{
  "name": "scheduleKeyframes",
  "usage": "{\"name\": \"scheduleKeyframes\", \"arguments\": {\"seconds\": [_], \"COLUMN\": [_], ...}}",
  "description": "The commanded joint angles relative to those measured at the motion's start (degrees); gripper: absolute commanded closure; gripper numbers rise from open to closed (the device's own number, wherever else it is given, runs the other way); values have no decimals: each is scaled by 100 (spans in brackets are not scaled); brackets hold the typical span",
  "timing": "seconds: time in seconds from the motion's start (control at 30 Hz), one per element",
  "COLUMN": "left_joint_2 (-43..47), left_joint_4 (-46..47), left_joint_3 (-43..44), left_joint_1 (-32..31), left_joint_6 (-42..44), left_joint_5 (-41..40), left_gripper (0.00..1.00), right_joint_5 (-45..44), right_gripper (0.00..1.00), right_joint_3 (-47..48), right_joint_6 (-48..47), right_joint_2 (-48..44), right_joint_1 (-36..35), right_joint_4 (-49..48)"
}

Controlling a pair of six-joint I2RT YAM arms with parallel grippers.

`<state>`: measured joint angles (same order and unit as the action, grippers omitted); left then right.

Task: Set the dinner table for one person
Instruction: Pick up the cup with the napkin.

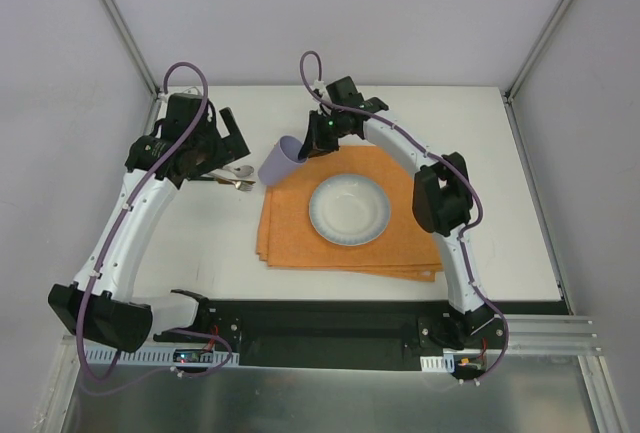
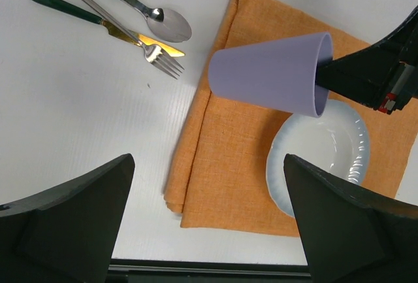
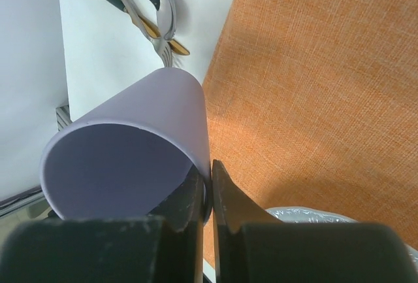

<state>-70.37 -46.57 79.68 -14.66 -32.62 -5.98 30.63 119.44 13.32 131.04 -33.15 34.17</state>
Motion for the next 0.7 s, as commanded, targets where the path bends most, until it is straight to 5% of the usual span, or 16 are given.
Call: {"name": "scheduleKeyframes", "arguments": {"seconds": [0.0,0.2,0.33,0.43,0.67], "left_joint_2": [-38,-398,-723,-899,-1216], "left_joint_4": [51,121,218,297,385], "left_joint_3": [3,267,486,601,804], "left_joint_1": [-29,-37,-37,-37,-73], "left_joint_6": [-86,63,159,177,265], "left_joint_5": [237,308,404,527,580], "left_gripper": [1,0,1,1,1], "right_joint_5": [31,-715,-2206,-3173,-3907], "right_gripper": [99,99,99,99,99], "right_joint_3": [273,615,880,336,-667], "right_joint_6": [127,-267,-899,-1261,-1481], "right_joint_2": [-377,-931,-1203,-1633,-2346], "right_joint_1": [10,299,790,1089,1644], "right_joint_4": [-323,535,2036,2348,2366]}}
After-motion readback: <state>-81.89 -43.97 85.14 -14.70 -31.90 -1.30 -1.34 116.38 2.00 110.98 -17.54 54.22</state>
